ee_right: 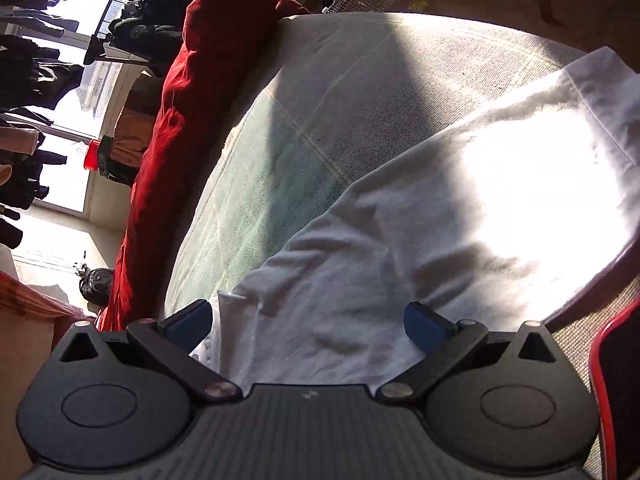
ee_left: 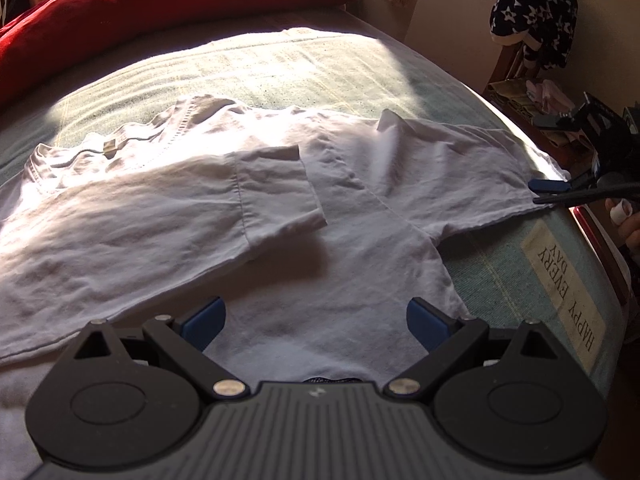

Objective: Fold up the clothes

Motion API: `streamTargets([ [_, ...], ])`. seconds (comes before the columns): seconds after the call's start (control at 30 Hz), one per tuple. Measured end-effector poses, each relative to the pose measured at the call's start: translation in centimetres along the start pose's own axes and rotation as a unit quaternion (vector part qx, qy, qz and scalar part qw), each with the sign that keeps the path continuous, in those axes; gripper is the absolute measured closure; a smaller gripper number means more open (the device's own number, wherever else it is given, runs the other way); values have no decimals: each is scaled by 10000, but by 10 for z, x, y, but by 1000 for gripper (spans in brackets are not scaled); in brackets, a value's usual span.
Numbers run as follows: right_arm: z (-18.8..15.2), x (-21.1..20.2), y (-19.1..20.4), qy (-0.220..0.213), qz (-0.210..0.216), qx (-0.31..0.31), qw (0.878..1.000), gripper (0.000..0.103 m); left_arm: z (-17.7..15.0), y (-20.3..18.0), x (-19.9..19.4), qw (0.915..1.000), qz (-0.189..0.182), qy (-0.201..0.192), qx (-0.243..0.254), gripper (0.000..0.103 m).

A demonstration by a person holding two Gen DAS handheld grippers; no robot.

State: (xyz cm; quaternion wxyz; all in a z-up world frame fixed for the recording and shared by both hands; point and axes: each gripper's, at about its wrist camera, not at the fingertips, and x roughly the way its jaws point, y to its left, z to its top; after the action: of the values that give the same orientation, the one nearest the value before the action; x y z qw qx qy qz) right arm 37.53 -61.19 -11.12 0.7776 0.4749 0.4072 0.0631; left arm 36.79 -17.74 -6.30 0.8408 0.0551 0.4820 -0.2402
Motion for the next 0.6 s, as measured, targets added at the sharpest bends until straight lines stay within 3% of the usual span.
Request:
streamTargets([
  [0.3,2,-14,8,-109,-143,-225,9996,0,2,1,1,10000,-19,25,20,6],
  [0.6,21,-79,-21,-607,-735,-143,9953,0,10,-2,3,9999,-54,-8,88,6],
])
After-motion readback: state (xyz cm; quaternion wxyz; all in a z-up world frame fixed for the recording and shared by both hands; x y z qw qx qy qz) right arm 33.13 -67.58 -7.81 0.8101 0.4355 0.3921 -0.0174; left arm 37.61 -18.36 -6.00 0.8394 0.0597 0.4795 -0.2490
